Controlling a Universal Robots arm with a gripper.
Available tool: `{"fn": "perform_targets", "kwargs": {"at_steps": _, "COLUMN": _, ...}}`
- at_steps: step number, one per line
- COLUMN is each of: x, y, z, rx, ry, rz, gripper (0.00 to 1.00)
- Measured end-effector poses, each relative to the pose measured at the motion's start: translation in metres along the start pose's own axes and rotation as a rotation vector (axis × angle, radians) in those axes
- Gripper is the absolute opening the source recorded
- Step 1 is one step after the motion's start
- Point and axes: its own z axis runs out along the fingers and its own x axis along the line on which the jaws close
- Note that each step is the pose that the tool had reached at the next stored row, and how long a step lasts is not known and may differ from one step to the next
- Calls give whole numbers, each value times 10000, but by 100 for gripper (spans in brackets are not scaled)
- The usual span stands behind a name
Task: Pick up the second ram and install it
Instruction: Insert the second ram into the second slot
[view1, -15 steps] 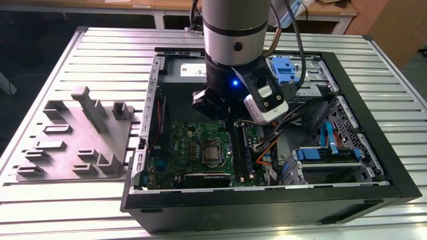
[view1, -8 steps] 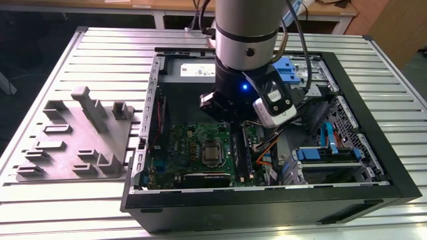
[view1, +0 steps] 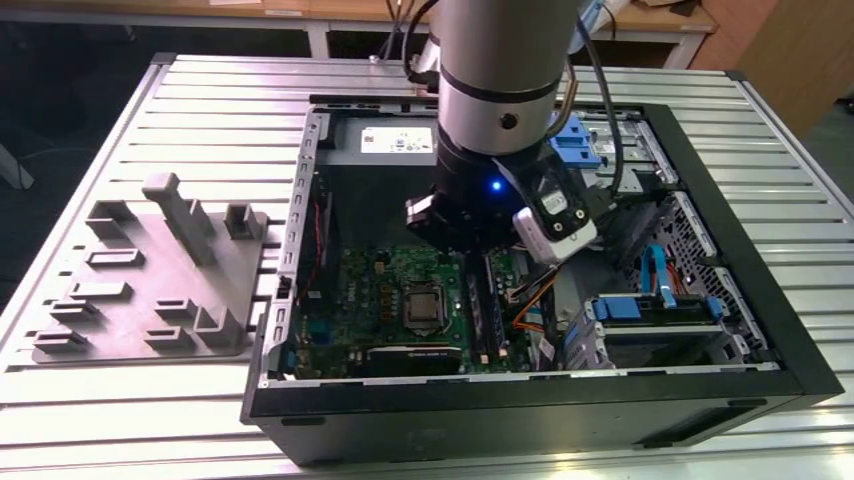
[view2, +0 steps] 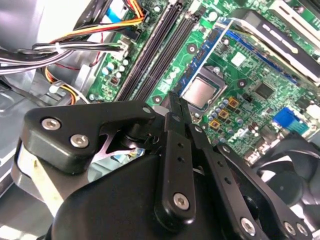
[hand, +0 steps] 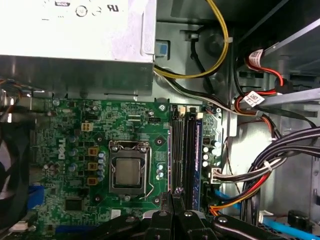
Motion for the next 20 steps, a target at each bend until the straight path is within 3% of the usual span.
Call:
{"fn": "perform_targets", "kwargs": {"at_steps": 4, "x": -78, "y": -2, "z": 48, "rx": -6, "ry": 38, "rz": -85, "gripper": 8}}
{"fn": "perform_targets", "kwargs": {"at_steps": 13, "x": -184, "y": -4, "z": 144, "rx": -10, "ry": 45, "rz": -161, "gripper": 8}}
{"fn": "perform_targets", "kwargs": {"at_steps": 20, "x": -196, "y": -6, "z": 247, "rx": -13, "ry": 46, "rz": -160, "gripper": 8}}
